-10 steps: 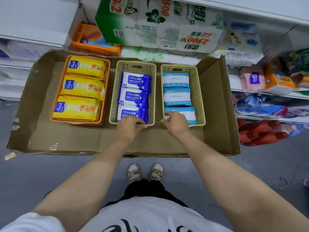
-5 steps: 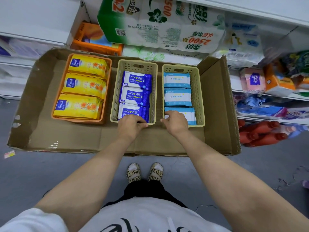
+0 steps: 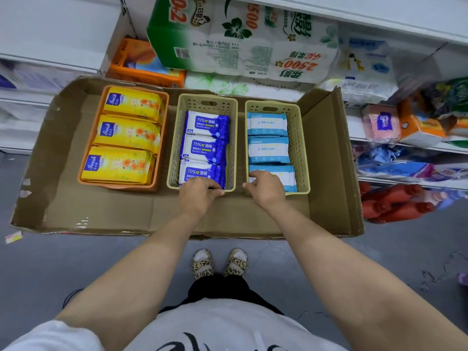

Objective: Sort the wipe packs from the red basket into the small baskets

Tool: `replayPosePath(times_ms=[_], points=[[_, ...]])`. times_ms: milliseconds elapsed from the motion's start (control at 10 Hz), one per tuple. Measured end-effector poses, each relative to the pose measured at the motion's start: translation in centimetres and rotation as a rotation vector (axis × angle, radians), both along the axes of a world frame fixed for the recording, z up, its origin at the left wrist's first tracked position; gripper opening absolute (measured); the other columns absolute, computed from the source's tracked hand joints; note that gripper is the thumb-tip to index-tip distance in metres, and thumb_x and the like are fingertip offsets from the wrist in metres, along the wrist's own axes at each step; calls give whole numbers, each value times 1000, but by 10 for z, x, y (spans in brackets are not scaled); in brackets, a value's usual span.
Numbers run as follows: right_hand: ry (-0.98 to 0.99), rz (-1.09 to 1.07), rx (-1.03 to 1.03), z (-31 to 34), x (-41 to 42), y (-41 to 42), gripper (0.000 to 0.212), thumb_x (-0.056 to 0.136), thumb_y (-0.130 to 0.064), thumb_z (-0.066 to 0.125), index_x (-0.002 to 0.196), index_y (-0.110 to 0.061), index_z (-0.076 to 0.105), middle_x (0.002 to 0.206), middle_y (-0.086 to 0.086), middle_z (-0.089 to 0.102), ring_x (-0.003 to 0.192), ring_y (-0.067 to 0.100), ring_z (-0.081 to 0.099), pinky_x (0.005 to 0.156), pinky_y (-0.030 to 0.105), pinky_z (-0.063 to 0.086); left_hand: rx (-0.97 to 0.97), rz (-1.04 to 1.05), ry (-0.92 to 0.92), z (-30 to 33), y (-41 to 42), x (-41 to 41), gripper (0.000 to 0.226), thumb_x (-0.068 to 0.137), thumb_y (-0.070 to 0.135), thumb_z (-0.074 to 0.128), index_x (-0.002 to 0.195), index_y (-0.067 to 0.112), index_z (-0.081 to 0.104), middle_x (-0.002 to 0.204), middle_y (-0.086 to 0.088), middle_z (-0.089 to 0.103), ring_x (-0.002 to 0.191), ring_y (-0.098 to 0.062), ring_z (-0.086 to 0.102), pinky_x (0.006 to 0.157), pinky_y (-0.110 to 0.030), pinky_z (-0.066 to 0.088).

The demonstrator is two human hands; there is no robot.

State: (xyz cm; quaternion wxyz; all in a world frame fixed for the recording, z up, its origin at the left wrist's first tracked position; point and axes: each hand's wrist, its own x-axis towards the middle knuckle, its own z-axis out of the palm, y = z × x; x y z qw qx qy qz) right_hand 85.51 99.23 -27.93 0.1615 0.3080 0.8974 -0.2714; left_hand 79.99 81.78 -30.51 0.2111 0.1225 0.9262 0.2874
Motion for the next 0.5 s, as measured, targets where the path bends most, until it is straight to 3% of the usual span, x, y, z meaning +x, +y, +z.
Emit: replayPosePath(times_ms=[300, 500], points=[[-18, 4, 12, 2, -4, 0, 48, 92, -38, 65, 135, -18, 58, 119, 6, 70, 114, 27, 61, 90, 36, 49, -13, 10, 1, 3, 1, -2, 21, 83, 40, 75, 98, 25, 77, 105, 2, 72, 108, -18, 58, 83, -33, 52], [43, -26, -103, 20, -1, 11, 54, 93, -40, 64, 139, -16, 53, 109, 0, 72, 110, 22, 62, 94, 37, 50, 48, -2, -111, 27, -1, -10, 37, 83, 36, 77, 114, 18, 71, 115, -3, 69, 114, -19, 58, 91, -36, 52]])
